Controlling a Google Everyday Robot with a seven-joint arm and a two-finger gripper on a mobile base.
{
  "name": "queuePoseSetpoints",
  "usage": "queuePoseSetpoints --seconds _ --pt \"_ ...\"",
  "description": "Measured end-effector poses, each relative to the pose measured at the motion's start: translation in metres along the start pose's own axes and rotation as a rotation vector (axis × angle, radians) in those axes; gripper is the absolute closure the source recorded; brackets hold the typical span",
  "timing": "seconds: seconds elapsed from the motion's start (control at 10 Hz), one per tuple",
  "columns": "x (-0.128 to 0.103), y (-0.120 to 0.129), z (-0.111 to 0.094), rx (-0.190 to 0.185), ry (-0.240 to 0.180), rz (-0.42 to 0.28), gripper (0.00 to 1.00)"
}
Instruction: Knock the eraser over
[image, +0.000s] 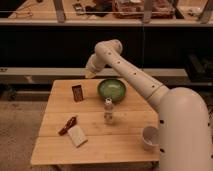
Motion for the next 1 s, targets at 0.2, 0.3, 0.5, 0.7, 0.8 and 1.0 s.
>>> queuePoseSetpoints --seconds 0.2,0.3,0.5,0.7,0.8,1.0 --pt "0.002 -0.005 0.015 -0.002 -0.015 0.003 0.54" --pt "0.005 -0.007 0.02 -0.001 -0.016 0.004 0.54" --pt "0.009 -0.015 0.035 0.007 -0.013 0.004 0.5" --pt "0.015 -0.025 0.044 0.029 -0.013 0.01 0.65" --pt "0.017 -0.029 0.047 0.041 -0.015 0.012 0.73" --pt "0.019 -0.036 0.055 0.063 -0.02 0.006 0.94"
